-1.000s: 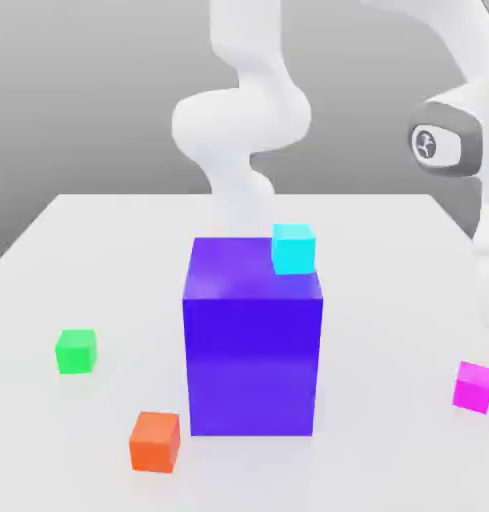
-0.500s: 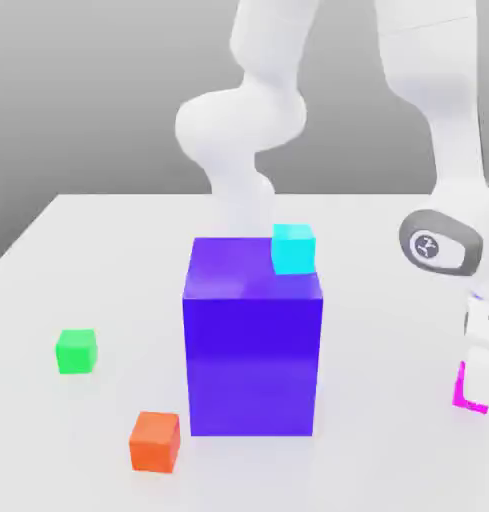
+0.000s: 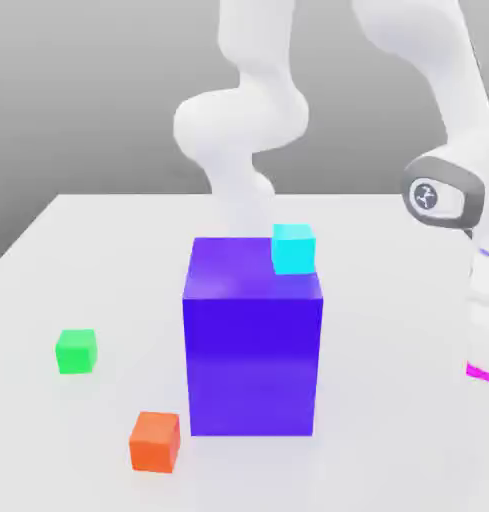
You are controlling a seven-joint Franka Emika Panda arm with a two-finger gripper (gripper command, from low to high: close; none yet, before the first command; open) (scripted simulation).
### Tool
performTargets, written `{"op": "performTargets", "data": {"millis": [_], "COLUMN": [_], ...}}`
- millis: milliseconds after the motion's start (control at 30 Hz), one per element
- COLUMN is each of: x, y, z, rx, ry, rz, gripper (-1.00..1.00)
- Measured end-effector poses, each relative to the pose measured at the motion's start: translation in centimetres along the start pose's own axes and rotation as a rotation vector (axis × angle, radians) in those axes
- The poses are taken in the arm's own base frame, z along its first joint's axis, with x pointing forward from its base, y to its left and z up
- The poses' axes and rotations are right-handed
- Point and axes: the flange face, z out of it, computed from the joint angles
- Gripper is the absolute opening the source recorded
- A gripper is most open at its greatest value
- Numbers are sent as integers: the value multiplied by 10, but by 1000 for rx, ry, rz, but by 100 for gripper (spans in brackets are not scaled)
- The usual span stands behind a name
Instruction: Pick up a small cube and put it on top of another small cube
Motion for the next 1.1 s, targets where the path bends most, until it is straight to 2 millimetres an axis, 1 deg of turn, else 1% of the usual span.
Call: {"op": "performTargets", "data": {"millis": [33, 100, 133, 200, 300, 367, 467, 567, 667, 733, 800, 867, 900, 967, 1100], "x": [12, 34, 41, 48, 44, 34, 11, -23, -65, -97, -131, -164, -173, -178, -175], "y": [23, 82, 111, 165, 242, 287, 345, 403, 454, 482, 505, 521, 521, 521, 521], "z": [-6, -16, -21, -31, -43, -49, -56, -61, -62, -62, -60, -56, -50, -45, -40], "rx": [-5, -19, -27, -41, -59, -69, -80, -89, -93, -94, -92, -88, -86, -75, -50], "ry": [8, 21, 27, 35, 45, 49, 52, 52, 51, 48, 46, 35, 15, -5, -21], "rz": [69, 236, 316, 468, 692, 831, 1028, 1243, 1462, 1608, 1751, 1885, 1915, 1933, 1932], "gripper": [-100, -100, -100, -100, -100, -100, -100, -100, -100, -100, -100, -100, -100, -100, -100]}}
